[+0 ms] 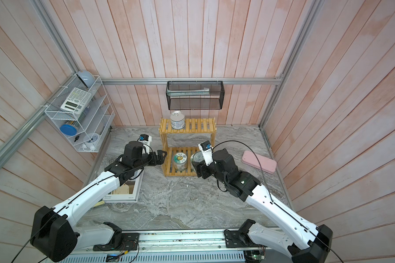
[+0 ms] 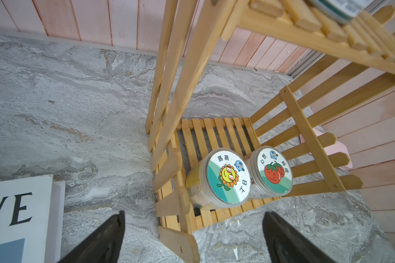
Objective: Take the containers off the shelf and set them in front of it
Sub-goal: Place the container at the center of the board.
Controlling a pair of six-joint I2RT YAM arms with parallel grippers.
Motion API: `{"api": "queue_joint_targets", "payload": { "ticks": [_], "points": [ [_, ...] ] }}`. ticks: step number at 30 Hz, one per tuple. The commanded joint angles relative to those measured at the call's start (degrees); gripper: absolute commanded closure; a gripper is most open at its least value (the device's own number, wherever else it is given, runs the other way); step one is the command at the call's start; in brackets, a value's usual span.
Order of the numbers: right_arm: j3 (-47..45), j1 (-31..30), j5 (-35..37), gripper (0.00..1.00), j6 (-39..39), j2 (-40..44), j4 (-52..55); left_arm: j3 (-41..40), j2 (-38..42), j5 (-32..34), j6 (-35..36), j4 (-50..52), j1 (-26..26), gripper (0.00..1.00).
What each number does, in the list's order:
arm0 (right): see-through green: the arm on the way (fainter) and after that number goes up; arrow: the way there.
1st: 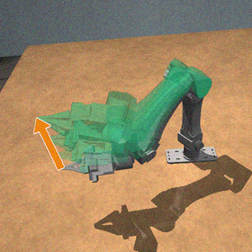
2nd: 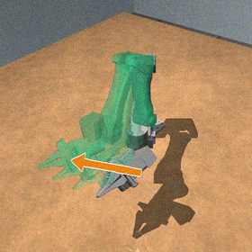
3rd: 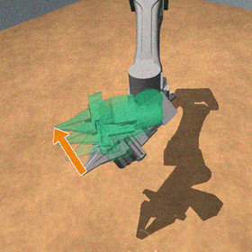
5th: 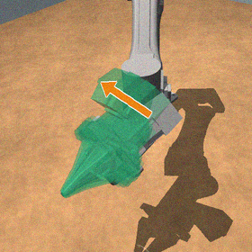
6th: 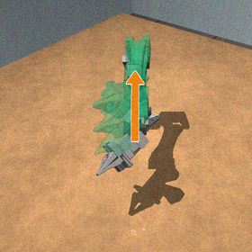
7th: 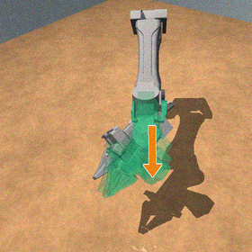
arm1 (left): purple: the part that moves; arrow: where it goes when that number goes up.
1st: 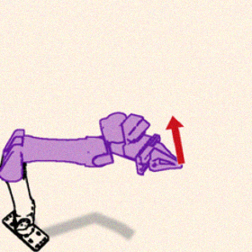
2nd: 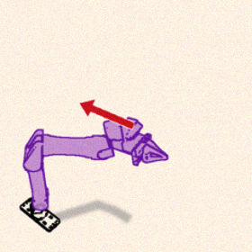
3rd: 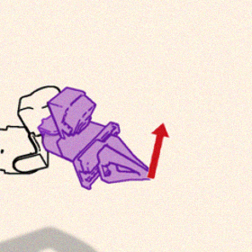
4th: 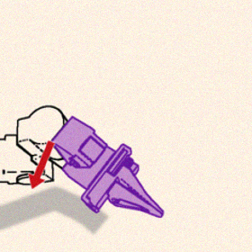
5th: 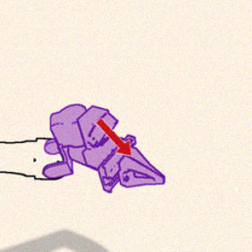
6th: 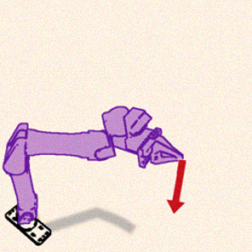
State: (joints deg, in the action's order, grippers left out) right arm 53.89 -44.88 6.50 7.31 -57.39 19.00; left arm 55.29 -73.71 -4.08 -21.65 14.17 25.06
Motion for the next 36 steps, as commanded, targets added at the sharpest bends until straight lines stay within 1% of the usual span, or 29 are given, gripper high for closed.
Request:
{"api": "queue_joint_targets", "payload": {
  "ticks": [1, 5, 10, 15, 19, 25, 36],
  "points": [
    [-4.9, -1.6, 4.0, 0.35, 2.0, 2.5, -5.2, 1.5, 0.4, 0.0, 0.4, 0.8, -0.3, 0.0],
    [-12.1, -3.5, 6.0, 0.36, 2.5, 3.8, -10.2, 1.2, 0.7, 0.3, 0.4, 0.8, -0.3, 0.0],
    [-20.5, -5.0, 7.8, 0.36, 2.6, 3.1, -18.4, 0.8, 1.0, 0.2, 0.3, 0.5, -0.3, 0.0],
    [-27.4, -5.0, 6.3, 0.36, 2.8, 1.1, -27.5, 0.2, 1.5, 0.4, 0.3, 0.2, -0.2, 0.0],
    [-31.1, -5.0, 4.6, 0.35, 1.8, -0.9, -33.4, -0.6, 1.8, 0.6, 0.0, -0.2, -0.2, 0.0],
    [-33.2, -5.0, 5.5, 0.35, 2.7, -5.2, -37.7, -1.6, 2.2, 0.8, -0.4, -1.2, -0.3, 0.0],
    [-33.5, -4.6, 5.7, 0.34, 3.5, -14.1, -42.8, -2.7, 3.5, 1.6, -0.4, -1.5, -0.3, 0.0]
  ]
}}
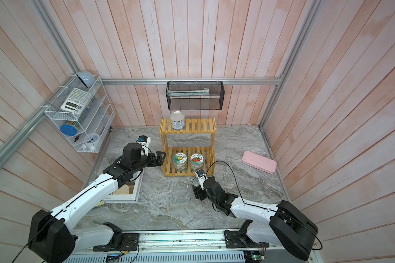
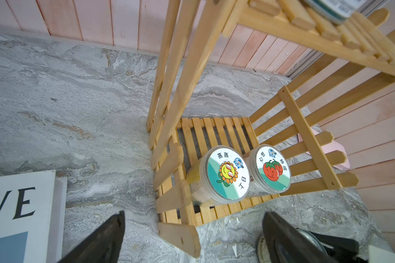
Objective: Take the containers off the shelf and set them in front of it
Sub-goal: Place the container at the center of the board.
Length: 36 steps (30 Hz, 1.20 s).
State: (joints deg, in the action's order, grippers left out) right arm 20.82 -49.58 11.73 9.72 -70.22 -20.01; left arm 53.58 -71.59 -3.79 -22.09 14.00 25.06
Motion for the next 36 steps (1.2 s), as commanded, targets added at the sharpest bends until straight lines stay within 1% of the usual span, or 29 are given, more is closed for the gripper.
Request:
{"api": "queue_joint_targets", "payload": {
  "ticks": [1, 4, 9, 12, 19, 23, 25, 30, 33, 36],
  "points": [
    [-0.4, 0.2, 0.5, 0.33, 1.4, -1.8, -4.0, -1.1, 1.4, 1.3, 0.0, -1.4, -0.3, 0.0],
    [-0.7, 1.0, 0.1, 0.31, 2.3, -2.9, -4.5, -1.4, 1.6, 1.3, -0.1, -1.8, -0.3, 0.0],
    [-1.0, 1.2, 0.9, 0.2, 3.2, -2.8, -3.2, -1.8, 2.0, 1.1, -0.1, -2.2, -0.2, 0.0],
    [-0.9, 1.2, 1.5, 0.14, 4.6, -1.8, -0.7, -1.9, 2.4, 1.2, 0.1, -2.0, -0.2, 0.0],
    [-0.3, 1.2, 1.5, 0.08, 4.0, -0.7, 2.4, -2.2, 2.7, 1.1, 0.3, -2.0, -0.2, 0.0],
    [0.0, 1.2, 1.3, 0.04, 4.0, 2.2, 4.6, -1.5, 2.9, 1.0, 0.5, -1.5, -0.1, 0.0],
    [0.0, 1.2, 1.4, 0.02, 4.1, 4.5, 5.7, -0.4, 3.0, 1.2, 1.3, -0.4, 0.2, 0.0],
    [-0.6, 1.2, 1.8, 0.02, 3.9, 11.7, 6.7, 4.7, 2.6, 3.9, 5.5, 4.4, 2.7, 0.0],
    [-1.1, 1.2, 2.9, 0.02, 3.2, 15.9, 7.2, 8.6, 1.7, 3.4, 7.8, 6.4, 3.7, 0.0],
    [0.7, 1.2, 3.4, 0.02, 2.7, 18.2, 11.3, 13.3, 0.2, 2.5, 9.1, 8.5, 4.2, 0.0]
  ]
}}
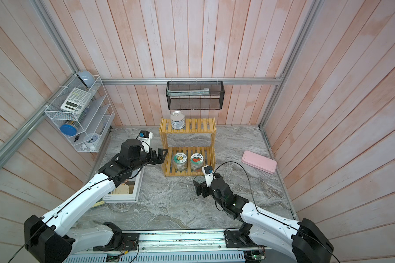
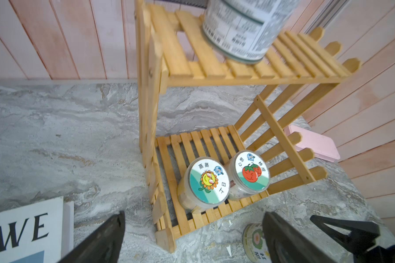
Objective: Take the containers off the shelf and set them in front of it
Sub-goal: 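Place the container at the center of the board, then pick up a container from the shelf.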
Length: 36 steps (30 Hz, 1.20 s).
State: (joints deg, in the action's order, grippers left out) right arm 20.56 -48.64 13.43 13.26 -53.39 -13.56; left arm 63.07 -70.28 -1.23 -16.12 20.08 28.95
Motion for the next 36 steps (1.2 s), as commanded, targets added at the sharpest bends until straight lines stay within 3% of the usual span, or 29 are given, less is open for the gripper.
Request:
{"api": "queue_joint_targets", "payload": {
  "ticks": [1, 9, 17, 24, 36],
  "points": [
    [1.6, 0.2, 1.8, 0.02, -0.8, 1.9, 6.1, 5.6, -1.9, 0.0, 3.6, 3.2, 0.5, 0.0],
    [7.4, 1.7, -0.4, 0.02, 0.4, 1.9, 13.3, 24.9, -12.9, 3.4, 7.4, 13.7, 2.5, 0.0],
    [13.7, 6.1, -8.2, 0.02, 3.3, 2.0, 21.0, 42.2, -24.4, 3.9, 10.5, 20.9, 2.9, 0.0],
    [15.0, 9.6, -13.1, 0.02, 4.7, 4.0, 23.5, 47.6, -29.2, 4.5, 10.6, 21.4, 3.2, 0.0],
    [15.0, 11.8, -14.9, 0.02, 4.9, 4.7, 24.2, 51.5, -34.0, 7.1, 10.2, 18.2, 3.2, 0.0]
  ]
}}
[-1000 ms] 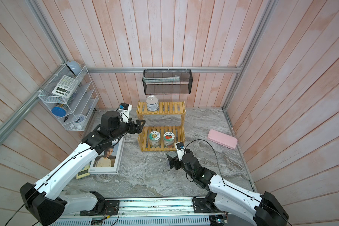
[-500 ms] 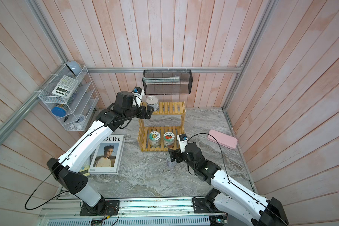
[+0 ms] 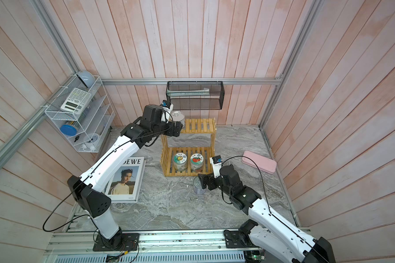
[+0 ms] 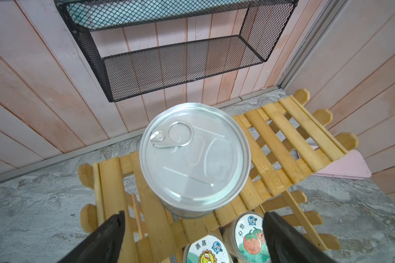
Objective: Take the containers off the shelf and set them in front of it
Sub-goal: 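Pick up a container from the shelf.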
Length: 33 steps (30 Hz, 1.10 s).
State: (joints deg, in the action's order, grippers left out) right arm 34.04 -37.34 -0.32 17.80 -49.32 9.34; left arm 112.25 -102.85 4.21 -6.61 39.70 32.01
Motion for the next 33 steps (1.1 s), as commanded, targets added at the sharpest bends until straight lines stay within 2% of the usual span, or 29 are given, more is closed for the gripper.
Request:
{"api": "queue_joint_targets", "payload": {
  "ticks": [1, 15, 19, 25, 30, 33],
  "points": [
    [1.4, 0.7, -1.3, 0.02, 0.4, 0.7, 1.4, 2.9, -2.0, 1.7, 0.9, -1.6, 0.1, 0.0],
    [1.4, 2.5, -1.9, 0.02, 0.6, 1.0, 2.1, 10.5, -9.1, 1.9, 0.3, -2.5, -0.1, 0.0],
    [1.5, 3.0, -2.2, 0.02, 0.7, 1.0, 2.2, 10.2, -9.5, 2.4, -0.1, -2.5, -0.1, 0.0],
    [1.5, 3.3, -2.4, 0.02, 0.8, 0.7, 2.2, 9.4, -9.2, 3.0, -0.2, -2.9, -0.5, 0.09],
    [1.5, 3.5, -2.3, 0.02, 1.0, 0.7, 2.1, 8.9, -9.2, 2.3, -0.8, -3.0, -0.9, 0.25],
    [1.4, 3.6, -2.3, 0.02, 1.1, 0.9, 2.1, 8.5, -9.0, 2.2, -0.8, -3.4, -0.9, 0.27]
  ]
}}
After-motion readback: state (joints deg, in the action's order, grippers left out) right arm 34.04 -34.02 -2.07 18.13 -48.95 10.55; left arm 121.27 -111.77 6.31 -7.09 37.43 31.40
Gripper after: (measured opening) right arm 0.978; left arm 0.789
